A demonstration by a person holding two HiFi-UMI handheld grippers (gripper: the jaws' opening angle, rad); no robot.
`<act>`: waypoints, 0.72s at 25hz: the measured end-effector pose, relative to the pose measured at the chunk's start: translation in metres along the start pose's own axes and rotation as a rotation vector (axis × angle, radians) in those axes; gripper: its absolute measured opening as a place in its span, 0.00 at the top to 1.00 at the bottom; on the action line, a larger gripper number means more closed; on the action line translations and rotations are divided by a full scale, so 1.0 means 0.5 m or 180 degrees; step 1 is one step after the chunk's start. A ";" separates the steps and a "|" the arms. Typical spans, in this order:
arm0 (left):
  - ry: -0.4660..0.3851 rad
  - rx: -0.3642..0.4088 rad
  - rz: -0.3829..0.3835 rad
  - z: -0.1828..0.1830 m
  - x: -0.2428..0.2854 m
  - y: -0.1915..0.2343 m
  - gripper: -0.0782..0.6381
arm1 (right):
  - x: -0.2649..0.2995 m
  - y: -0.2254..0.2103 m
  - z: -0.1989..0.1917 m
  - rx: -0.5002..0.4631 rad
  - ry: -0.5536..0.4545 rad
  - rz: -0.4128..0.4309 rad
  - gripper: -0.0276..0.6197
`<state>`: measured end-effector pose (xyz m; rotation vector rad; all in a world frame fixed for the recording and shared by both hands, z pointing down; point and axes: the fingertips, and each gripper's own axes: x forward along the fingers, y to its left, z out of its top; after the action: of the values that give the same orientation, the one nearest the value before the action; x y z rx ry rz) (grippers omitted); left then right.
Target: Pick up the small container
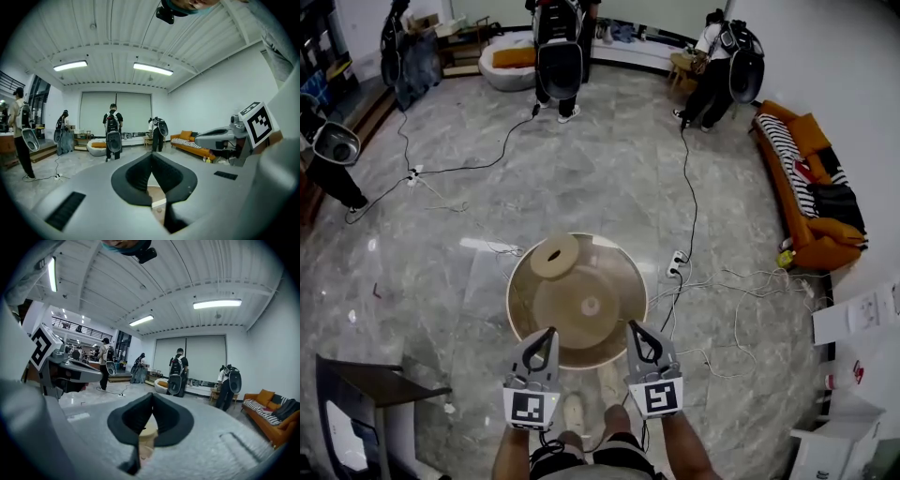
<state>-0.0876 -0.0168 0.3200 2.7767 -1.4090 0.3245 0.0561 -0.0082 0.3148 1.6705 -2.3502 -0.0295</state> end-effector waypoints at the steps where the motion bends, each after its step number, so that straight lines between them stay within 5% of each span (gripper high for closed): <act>1: 0.0019 -0.0026 0.0033 -0.014 0.025 0.009 0.87 | 0.029 -0.010 -0.014 0.0010 0.0015 0.0039 0.95; 6: 0.0206 -0.0515 0.0207 -0.078 0.140 0.048 0.87 | 0.163 -0.043 -0.093 0.0043 0.0100 0.0238 0.95; 18: 0.0480 -0.0686 0.0392 -0.335 0.308 0.122 0.87 | 0.389 -0.033 -0.351 0.0132 0.0331 0.0600 0.95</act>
<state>-0.0781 -0.1588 0.5077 2.4476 -1.4848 0.3526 0.0503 -0.1719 0.5198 1.4245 -2.4327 0.1389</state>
